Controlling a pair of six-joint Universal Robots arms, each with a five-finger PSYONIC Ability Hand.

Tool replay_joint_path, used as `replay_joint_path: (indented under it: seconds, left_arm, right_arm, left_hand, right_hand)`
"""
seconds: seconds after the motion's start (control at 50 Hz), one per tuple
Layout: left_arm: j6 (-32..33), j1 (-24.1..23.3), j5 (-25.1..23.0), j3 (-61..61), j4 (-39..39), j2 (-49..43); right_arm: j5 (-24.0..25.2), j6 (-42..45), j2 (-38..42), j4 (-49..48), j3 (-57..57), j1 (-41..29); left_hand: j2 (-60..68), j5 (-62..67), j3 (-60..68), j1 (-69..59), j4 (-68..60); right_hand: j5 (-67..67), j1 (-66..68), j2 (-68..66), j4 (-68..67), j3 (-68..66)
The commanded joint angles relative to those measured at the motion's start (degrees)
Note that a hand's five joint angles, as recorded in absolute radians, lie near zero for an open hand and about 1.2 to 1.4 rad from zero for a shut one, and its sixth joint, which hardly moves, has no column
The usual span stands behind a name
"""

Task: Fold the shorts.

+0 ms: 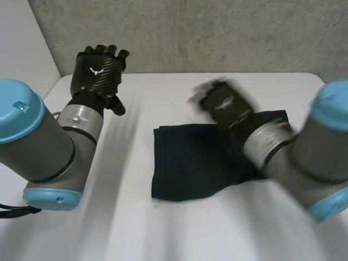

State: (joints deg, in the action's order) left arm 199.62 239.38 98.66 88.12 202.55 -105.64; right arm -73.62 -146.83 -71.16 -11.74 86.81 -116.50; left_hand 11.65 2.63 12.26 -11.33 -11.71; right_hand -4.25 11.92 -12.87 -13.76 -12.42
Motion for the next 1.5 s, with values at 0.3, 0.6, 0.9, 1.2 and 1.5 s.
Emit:
replay_joint_path:
  seconds: [0.3, 0.6, 0.9, 1.2, 1.5]
  left_arm:
    - [-0.02, -2.42, -0.05, 3.81, 0.13, -0.79]
    - [-0.02, -2.16, -0.14, 5.13, 0.74, -0.97]
    - [-0.02, -2.42, -0.14, 5.66, 1.80, -0.71]
    - [-0.02, -2.16, -0.05, 5.57, 2.24, -0.18]
    - [-0.02, -1.99, 0.13, 5.48, 2.50, -0.18]
  right_arm:
    - [12.10, 5.85, 6.82, 4.01, 10.57, 32.30]
    - [12.54, 6.82, 13.06, -0.65, 9.08, 32.83]
    - [11.40, 6.82, 8.70, -4.61, 8.82, 33.09]
    - [12.01, 18.67, 2.34, -3.73, 3.28, 13.07]
    - [18.43, 49.89, 12.36, 2.06, 7.06, -7.60]
  left_hand:
    - [-1.60, -2.59, -2.22, 1.28, 1.66]
    - [-1.60, -2.59, -2.22, 1.28, 1.66]
    - [-1.60, -2.59, -2.22, 1.28, 1.66]
    - [-1.43, -2.42, -2.05, 1.12, 1.49]
    - [-1.43, -2.42, -2.05, 1.12, 1.49]
  right_hand:
    - [-10.13, 12.46, -11.51, -10.62, -11.96]
    - [-17.67, 20.00, -19.05, -18.16, -19.50]
    - [-65.75, 68.08, -67.13, -66.24, -67.58]
    - [-65.75, 68.08, -67.13, -66.24, -67.58]
    - [-65.75, 68.08, -67.13, -66.24, -67.58]
